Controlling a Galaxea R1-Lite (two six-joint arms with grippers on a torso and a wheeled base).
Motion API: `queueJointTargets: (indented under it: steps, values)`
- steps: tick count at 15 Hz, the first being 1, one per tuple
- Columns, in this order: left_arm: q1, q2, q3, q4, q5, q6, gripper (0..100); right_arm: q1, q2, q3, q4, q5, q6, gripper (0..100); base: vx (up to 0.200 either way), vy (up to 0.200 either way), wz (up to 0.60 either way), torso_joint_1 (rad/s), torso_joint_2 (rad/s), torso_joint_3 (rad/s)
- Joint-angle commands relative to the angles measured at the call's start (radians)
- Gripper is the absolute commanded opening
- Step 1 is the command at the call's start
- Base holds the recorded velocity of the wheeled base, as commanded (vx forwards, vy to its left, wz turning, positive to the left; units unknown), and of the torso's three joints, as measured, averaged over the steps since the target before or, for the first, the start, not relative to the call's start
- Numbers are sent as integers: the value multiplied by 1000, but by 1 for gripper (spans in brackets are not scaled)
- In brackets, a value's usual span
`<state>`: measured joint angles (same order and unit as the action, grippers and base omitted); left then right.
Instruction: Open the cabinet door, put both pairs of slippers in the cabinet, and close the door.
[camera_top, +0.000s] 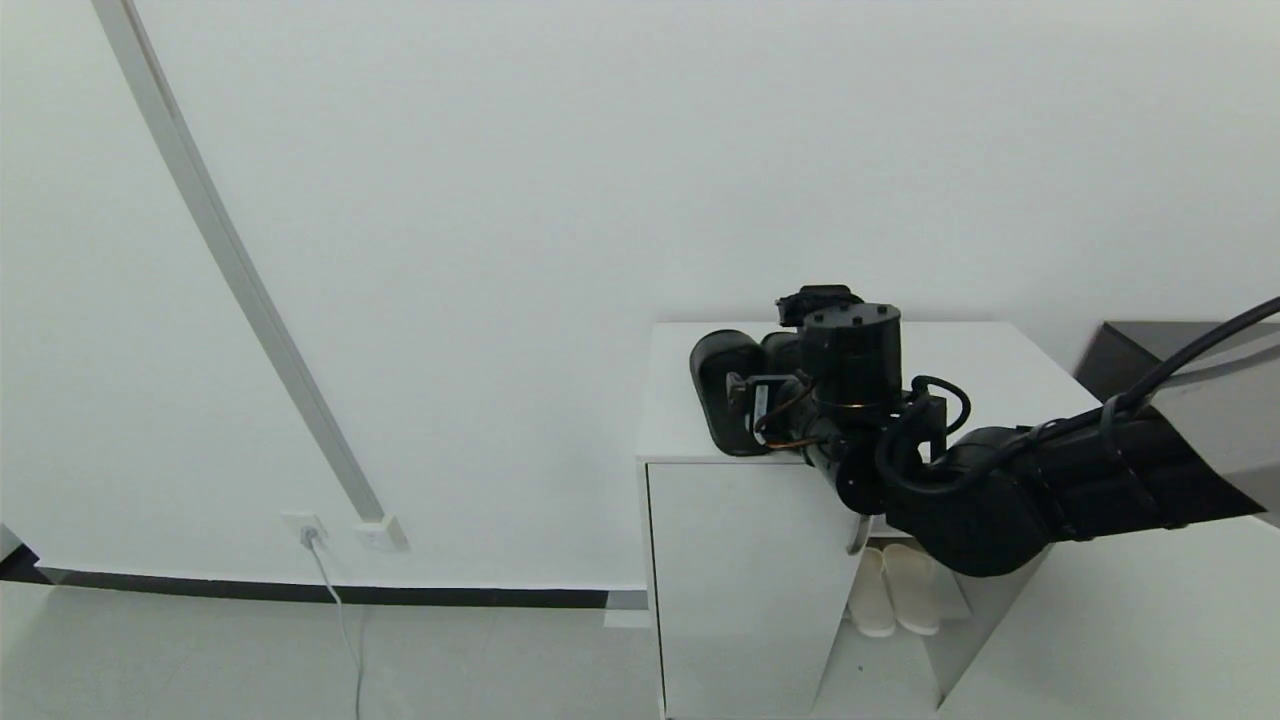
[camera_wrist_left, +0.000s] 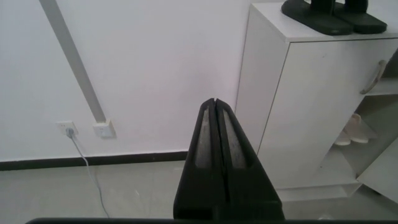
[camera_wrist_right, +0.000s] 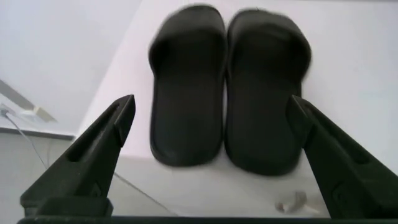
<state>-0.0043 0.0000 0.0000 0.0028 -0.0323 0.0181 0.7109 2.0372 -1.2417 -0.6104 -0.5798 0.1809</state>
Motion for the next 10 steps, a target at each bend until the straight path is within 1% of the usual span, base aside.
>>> queueJointTargets:
  steps: [1, 7, 10]
  values:
    - [0, 2, 0, 0, 0, 0, 0, -1, 8, -4, 0, 0, 2, 100, 200, 0, 0, -7, 2, 2]
    - [0, 0, 0, 0, 2, -1, 0, -7, 55, 67, -20, 0, 45, 100, 200, 0, 0, 7, 2, 0]
    - [1, 2, 0, -1, 2, -1, 0, -22, 92, 51, -45, 18, 39, 100, 0, 0, 0, 0, 0, 0]
